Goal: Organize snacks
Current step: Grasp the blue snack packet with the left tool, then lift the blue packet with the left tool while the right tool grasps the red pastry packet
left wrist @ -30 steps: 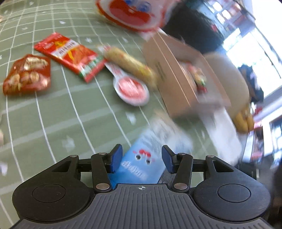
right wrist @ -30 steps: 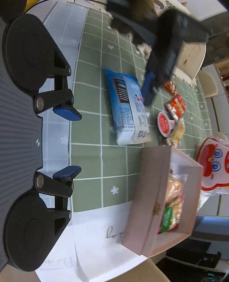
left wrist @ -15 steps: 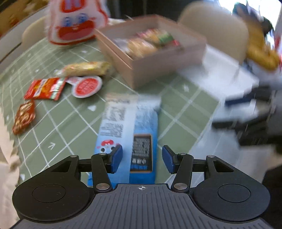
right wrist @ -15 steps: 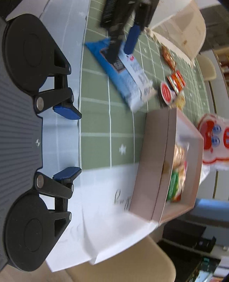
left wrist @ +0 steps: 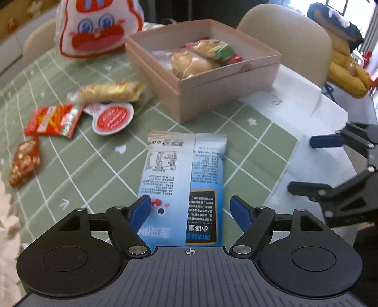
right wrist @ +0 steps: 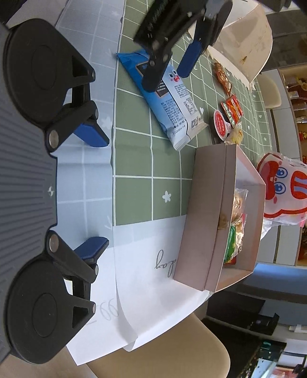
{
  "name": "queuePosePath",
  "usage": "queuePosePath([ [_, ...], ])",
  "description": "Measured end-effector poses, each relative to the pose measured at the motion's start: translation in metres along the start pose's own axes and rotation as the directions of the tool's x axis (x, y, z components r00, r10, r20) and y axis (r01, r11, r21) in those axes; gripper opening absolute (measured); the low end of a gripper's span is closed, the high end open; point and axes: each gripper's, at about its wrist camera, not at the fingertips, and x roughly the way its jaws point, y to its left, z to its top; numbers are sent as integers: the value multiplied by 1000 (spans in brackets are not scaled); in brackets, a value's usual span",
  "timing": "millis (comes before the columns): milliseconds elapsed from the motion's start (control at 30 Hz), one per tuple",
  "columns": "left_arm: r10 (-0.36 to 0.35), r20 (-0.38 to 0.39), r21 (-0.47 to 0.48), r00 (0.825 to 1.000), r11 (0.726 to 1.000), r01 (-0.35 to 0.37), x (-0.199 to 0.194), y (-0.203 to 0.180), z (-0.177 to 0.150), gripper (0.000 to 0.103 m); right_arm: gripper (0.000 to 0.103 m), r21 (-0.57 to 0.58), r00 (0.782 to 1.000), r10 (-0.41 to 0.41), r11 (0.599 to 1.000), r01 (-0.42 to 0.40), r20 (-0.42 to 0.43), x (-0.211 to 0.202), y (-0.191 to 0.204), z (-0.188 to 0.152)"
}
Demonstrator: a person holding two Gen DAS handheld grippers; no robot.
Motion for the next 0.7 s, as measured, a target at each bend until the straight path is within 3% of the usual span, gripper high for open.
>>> queuePosePath([
  [67,21,-9,-5,1000,1000,-21,6,4,3,82,85,-2,1000,2,1000,-2,2,0,0,-2],
  [200,-21,-30,-48,999,999,19,17,16,4,95,89,-9,1000,4,1000,-4,11,-1,-1,-5],
  [433,-4,-47,46,999,999,6,21,3,3,96,103,-13,1000,14,1000,-14,17,2,3,-9],
  [533,-8,-45,42,999,999,10,20,4,1,94,103,-5,1000,6,1000,-6,15,2,4,-8],
  [633,-10,-40,-7,999,1000,10,13,9,0,84,103,-20,999,14,1000,-15,-44,5,3,2],
  [667,-26,-40,-46,999,999,24,8,13,-2,83,101,-37,996,31,999,-34,-79,6,3,8],
  [700,-35,-31,-87,999,996,33,3,17,-5,82,90,-41,993,48,998,-52,-104,5,3,14],
])
